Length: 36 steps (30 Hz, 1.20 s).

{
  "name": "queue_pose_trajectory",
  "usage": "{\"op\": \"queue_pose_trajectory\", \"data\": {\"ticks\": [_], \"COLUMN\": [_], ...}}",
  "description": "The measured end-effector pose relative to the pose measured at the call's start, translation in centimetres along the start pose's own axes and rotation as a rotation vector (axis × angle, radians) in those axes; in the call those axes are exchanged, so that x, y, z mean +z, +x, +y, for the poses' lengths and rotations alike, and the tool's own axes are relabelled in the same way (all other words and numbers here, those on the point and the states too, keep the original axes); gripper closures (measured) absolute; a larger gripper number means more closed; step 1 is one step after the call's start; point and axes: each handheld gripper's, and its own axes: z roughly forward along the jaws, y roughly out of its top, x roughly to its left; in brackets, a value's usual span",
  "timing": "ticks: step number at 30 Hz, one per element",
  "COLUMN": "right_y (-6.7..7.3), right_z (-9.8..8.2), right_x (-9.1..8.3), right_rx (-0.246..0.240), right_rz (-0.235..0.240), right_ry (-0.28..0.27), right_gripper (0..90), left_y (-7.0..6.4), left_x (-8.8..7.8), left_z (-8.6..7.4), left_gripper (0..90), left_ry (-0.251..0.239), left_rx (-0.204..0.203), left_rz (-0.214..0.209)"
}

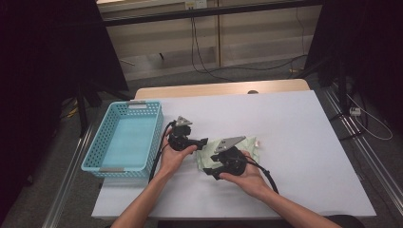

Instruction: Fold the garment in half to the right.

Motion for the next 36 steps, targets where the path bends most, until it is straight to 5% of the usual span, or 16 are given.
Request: {"op": "queue_pose_trajectory", "data": {"ticks": [14,24,36], "right_y": [0.3,0.7,1.6], "right_z": [-0.5,-0.5,-0.5], "right_x": [2.2,2.4,2.7], "right_rx": [-0.018,-0.049,-0.086], "right_rz": [-0.005,-0.035,-0.099], "right_ry": [0.059,0.081,0.101], "right_gripper": [51.9,52.9,57.8], "left_y": [1.2,1.9,1.3], "left_x": [0.4,-0.3,-0.3], "left_z": [-0.6,-0.6,-0.6], "left_gripper": [17.3,23.3,30.3], "left_ry": [0.037,0.025,0.030], "left_rx": [-0.026,-0.037,-0.040], "left_rz": [0.018,0.001,-0.045]}}
